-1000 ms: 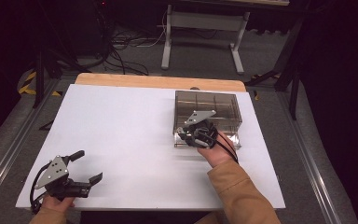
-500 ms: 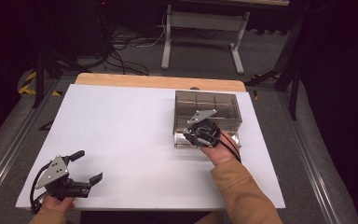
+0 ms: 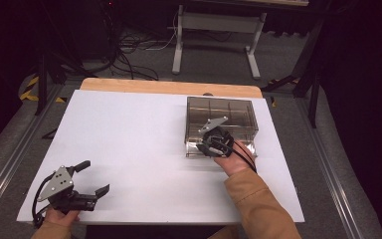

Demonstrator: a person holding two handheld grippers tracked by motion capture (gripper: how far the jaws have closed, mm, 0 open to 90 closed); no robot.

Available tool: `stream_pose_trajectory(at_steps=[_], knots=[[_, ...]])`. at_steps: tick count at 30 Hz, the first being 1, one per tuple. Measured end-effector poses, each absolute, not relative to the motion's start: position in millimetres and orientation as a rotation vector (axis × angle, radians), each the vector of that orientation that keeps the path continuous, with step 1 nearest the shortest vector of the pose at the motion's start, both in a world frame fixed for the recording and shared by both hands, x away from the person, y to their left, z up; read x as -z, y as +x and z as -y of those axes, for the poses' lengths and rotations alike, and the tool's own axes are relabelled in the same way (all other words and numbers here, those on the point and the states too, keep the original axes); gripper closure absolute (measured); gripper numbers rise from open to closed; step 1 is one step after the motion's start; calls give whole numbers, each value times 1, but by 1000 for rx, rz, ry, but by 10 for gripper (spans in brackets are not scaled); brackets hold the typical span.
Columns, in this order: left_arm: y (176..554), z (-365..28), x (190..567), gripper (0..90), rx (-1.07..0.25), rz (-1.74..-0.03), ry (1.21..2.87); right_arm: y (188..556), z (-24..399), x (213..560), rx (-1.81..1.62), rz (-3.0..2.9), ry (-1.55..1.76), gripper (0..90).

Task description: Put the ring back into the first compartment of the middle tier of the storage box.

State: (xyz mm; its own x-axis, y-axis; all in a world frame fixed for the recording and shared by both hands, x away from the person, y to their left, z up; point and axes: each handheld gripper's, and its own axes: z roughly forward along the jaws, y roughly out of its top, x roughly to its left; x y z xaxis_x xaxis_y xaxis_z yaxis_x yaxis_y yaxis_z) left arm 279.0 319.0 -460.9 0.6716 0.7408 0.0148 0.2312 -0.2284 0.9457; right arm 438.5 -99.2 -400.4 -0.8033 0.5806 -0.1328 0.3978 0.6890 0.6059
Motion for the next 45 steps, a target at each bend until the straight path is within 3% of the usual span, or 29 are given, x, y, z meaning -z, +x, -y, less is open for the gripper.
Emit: stream_pose_trajectory(at_steps=[33,35,40,45], knots=[[279,-319,461,1,-577,-779,1779,440,102,399,-910,-2587,791,623],[279,-318,461,1,-575,-784,1776,437,102,395,-923,-2575,780,662],[280,-318,461,2,-579,-783,1778,433,105,388,-925,-2558,770,899],[282,-318,461,1,-567,-787,1781,427,109,380,-930,-2563,730,900]])
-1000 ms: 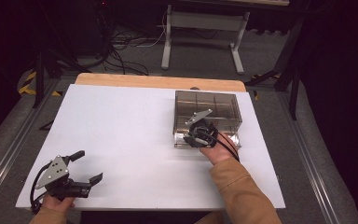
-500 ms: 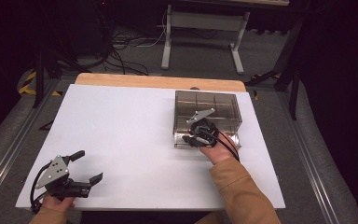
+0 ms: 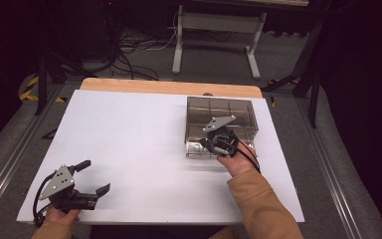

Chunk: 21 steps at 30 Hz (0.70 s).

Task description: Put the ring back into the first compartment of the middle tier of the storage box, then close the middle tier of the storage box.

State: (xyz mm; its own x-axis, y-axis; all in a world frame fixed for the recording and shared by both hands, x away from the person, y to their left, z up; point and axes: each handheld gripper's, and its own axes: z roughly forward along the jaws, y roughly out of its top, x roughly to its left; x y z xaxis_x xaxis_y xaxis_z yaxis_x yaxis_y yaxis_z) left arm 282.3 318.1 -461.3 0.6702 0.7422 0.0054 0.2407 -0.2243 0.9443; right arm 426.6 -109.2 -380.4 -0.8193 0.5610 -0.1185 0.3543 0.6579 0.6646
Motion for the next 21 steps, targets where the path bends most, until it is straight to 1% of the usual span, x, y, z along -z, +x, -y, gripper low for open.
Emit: stream_pose_trajectory(at_steps=[5,21], knots=[[282,-319,462,1,-551,-798,1765,422,120,375,-947,-2583,704,900],[283,-319,461,1,-564,-802,1776,412,150,370,-927,-2612,680,900]])
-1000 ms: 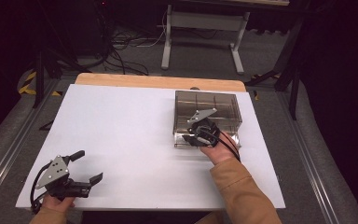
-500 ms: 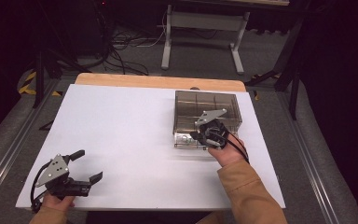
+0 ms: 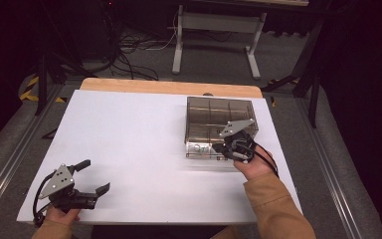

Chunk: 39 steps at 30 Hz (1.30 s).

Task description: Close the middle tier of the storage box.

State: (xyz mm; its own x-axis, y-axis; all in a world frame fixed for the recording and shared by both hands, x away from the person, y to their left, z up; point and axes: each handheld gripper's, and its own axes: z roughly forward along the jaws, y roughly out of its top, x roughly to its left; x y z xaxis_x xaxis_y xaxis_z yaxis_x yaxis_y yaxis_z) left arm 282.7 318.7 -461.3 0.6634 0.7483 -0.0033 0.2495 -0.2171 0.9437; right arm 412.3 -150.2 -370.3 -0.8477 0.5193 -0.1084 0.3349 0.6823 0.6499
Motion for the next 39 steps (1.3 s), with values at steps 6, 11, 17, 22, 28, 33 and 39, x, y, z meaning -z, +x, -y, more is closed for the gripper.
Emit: stream_pose_trajectory(at_steps=[6,11,17,22,28,33,39], knots=[[283,-319,461,1,-563,-802,1778,409,156,372,-899,-2624,673,900],[283,-318,461,1,-564,-800,1785,408,162,373,-885,-2630,683,900],[283,-318,461,1,-561,-796,1783,405,167,374,-864,-2640,677,900],[284,-318,461,1,-562,-795,1783,404,172,380,-810,-2665,665,900],[284,-318,461,1,-558,-797,1784,403,175,383,-772,-2680,667,900],[284,-318,461,1,-559,-798,1784,404,180,387,-724,-2701,663,900],[284,-318,461,1,-559,-798,1785,406,182,393,-679,-2718,678,900]])
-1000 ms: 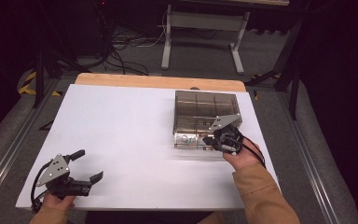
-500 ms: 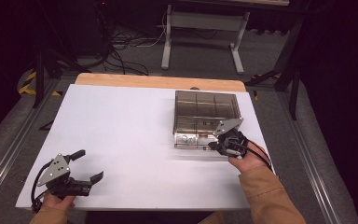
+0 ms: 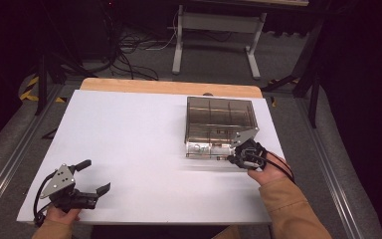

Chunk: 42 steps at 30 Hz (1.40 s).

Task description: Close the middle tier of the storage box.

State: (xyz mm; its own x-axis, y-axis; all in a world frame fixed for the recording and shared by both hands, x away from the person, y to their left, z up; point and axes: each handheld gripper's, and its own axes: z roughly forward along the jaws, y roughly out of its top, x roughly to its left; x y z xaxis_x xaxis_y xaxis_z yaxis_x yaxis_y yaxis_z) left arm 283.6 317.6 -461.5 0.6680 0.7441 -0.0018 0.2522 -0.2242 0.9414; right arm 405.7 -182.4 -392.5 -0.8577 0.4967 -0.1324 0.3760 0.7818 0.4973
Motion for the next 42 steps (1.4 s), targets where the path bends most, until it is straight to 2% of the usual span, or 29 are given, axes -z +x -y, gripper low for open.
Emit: stream_pose_trajectory(at_steps=[42], knots=[[284,-317,462,1,-556,-798,1787,419,184,414,-534,-2767,681,900]])
